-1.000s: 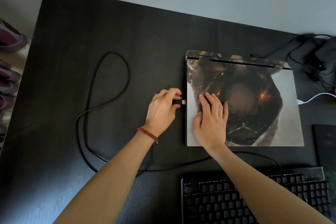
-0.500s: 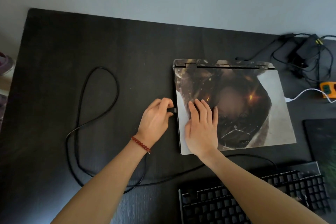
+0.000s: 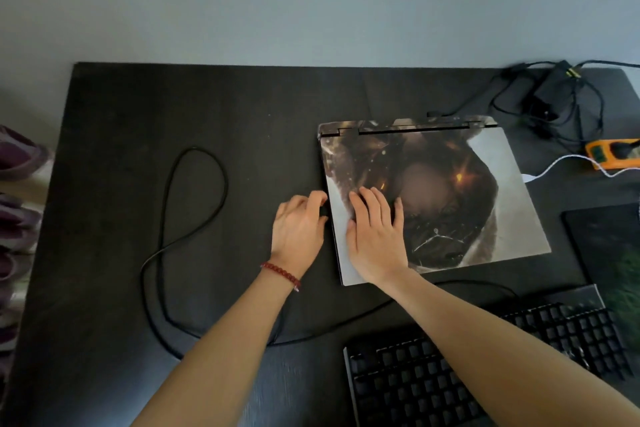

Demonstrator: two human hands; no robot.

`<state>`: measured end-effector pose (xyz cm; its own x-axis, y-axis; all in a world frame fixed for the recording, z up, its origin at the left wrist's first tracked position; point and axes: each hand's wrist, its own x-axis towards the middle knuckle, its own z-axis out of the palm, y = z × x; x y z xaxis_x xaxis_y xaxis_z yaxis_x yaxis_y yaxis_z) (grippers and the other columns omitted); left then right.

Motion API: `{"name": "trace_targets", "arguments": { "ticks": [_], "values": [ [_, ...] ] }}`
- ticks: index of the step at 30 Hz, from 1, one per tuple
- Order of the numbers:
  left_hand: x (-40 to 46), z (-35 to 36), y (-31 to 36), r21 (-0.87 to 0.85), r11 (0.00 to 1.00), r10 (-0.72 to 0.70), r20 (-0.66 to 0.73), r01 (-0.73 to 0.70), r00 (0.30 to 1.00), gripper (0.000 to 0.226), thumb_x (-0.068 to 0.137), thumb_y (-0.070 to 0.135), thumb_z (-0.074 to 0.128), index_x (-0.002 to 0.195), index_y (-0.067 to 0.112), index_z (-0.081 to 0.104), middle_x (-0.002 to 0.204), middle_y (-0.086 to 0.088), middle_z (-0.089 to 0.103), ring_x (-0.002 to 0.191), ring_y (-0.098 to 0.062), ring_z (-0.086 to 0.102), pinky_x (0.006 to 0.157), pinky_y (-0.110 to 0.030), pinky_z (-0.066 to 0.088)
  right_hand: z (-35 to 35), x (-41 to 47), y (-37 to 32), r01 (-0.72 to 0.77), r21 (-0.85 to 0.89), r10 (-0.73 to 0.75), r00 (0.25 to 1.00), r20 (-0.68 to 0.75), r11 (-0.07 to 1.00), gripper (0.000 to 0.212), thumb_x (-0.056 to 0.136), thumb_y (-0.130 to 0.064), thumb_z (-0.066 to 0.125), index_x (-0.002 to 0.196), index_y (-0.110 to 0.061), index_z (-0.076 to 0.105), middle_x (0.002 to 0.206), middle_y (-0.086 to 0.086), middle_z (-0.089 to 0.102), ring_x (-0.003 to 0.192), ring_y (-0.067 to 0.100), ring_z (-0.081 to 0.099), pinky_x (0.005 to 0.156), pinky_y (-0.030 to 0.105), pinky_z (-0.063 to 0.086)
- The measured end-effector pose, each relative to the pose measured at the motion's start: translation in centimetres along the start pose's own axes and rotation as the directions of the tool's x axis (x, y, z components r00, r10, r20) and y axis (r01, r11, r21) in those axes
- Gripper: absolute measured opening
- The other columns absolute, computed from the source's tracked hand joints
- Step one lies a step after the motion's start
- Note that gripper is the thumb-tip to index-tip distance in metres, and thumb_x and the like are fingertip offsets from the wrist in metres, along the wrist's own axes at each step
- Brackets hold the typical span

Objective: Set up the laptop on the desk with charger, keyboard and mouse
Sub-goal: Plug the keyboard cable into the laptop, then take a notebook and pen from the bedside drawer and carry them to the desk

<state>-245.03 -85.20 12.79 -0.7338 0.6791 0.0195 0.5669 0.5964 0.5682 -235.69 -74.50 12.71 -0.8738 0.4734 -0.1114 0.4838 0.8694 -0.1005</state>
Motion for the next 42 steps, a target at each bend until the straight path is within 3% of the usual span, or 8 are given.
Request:
{"name": "trace_targets", "arguments": {
  "ticks": [4, 8, 14, 20, 25, 31, 37, 42],
  "values": [
    [-1.1, -2.3, 1.2, 0.095, 0.983, -0.169, 0.114, 0.159, 0.979, 0.054, 0.087, 0.019, 0.057, 0.137, 0.02, 0.036, 0.149, -0.005, 0.032, 0.134, -0.024, 0.029, 0.108, -0.041, 0.026, -1.8, -0.8, 1.2, 0.073, 0.103, -0.088, 0.985, 0.15, 0.992, 0.048, 0.096, -0.027, 0.031, 0.143, -0.019, 0.025, 0.154, 0.0, 0.021, 0.144, 0.017, 0.009, 0.116, 0.049, 0.007],
    [-2.9, -4.9, 3.9, 0.185, 0.966, -0.201, 0.11, 0.179, 0.973, 0.053, 0.091, 0.033, 0.05, 0.14, 0.02, 0.032, 0.151, -0.004, 0.028, 0.137, -0.024, 0.024, 0.111, -0.043, 0.021, -5.5, -3.5, 3.9, -0.018, 0.305, -0.041, 0.982, 0.186, 0.952, 0.038, 0.096, -0.022, 0.035, 0.133, -0.019, 0.043, 0.14, 0.001, 0.043, 0.135, 0.018, 0.031, 0.115, 0.046, 0.021],
    [-3.5, -3.3, 18.5, 0.269, 0.956, 0.056, 0.233, -0.12, 0.971, 0.048, 0.092, 0.041, 0.044, 0.135, 0.019, 0.039, 0.137, -0.005, 0.047, 0.128, -0.026, 0.039, 0.106, -0.043, 0.031, -12.5, -13.5, 15.5, -0.174, 0.418, 0.132, 0.983, 0.127, 0.892, 0.036, 0.096, -0.019, 0.035, 0.13, -0.015, 0.047, 0.131, 0.006, 0.051, 0.116, 0.023, 0.051, 0.1, 0.038, 0.041],
    [-10.6, 5.7, 40.1, 0.155, 0.868, 0.402, 0.34, -0.472, 0.85, 0.044, 0.091, 0.042, 0.045, 0.129, 0.019, 0.047, 0.129, -0.005, 0.055, 0.119, -0.027, 0.049, 0.097, -0.04, 0.039, -17.4, -31.2, 31.8, -0.411, 0.466, 0.458, 0.889, 0.015, 0.783, 0.035, 0.095, -0.016, 0.036, 0.124, -0.013, 0.054, 0.13, 0.007, 0.056, 0.118, 0.023, 0.053, 0.101, 0.034, 0.04],
    [-22.6, 15.6, 58.8, -0.005, 0.732, 0.618, 0.428, -0.681, 0.66, 0.038, 0.091, 0.038, 0.046, 0.122, 0.016, 0.051, 0.123, -0.007, 0.056, 0.115, -0.029, 0.051, 0.093, -0.043, 0.043, -18.2, -51.6, 44.7, -0.618, 0.513, 0.725, 0.688, -0.012, 0.595, 0.032, 0.095, -0.017, 0.037, 0.118, -0.009, 0.059, 0.122, 0.012, 0.062, 0.111, 0.029, 0.058, 0.095, 0.035, 0.044],
    [-39.7, 25.3, 75.9, -0.265, 0.505, 0.792, 0.519, -0.821, 0.32, 0.04, 0.093, 0.035, 0.044, 0.128, 0.015, 0.049, 0.131, -0.007, 0.054, 0.119, -0.025, 0.05, 0.098, -0.039, 0.042, -16.9, -74.7, 52.8, -0.785, 0.576, 0.956, 0.293, 0.018, 0.229, 0.034, 0.096, -0.02, 0.037, 0.125, -0.015, 0.054, 0.121, 0.009, 0.063, 0.107, 0.025, 0.059, 0.085, 0.028, 0.044],
    [-56.0, 34.6, 90.2, -0.473, 0.242, 0.876, 0.482, -0.847, -0.02, 0.038, 0.092, 0.035, 0.046, 0.126, 0.017, 0.052, 0.128, -0.005, 0.056, 0.117, -0.024, 0.051, 0.096, -0.037, 0.043, -15.5, -95.5, 58.1, -0.73, 0.678, 0.994, -0.103, 0.018, -0.088, 0.032, 0.094, -0.019, 0.04, 0.122, -0.015, 0.056, 0.12, 0.009, 0.064, 0.11, 0.026, 0.058, 0.09, 0.03, 0.045],
    [-67.9, 42.9, 102.6, -0.667, 0.167, 0.888, 0.422, -0.726, -0.183, 0.037, 0.091, 0.028, 0.051, 0.124, 0.012, 0.054, 0.126, -0.008, 0.057, 0.118, -0.025, 0.051, 0.099, -0.038, 0.042, -16.0, -111.1, 65.2, -0.653, 0.72, 0.936, -0.352, -0.013, -0.235, 0.03, 0.094, -0.016, 0.044, 0.12, -0.015, 0.058, 0.12, 0.007, 0.063, 0.111, 0.024, 0.057, 0.092, 0.027, 0.041]
  ]
}}
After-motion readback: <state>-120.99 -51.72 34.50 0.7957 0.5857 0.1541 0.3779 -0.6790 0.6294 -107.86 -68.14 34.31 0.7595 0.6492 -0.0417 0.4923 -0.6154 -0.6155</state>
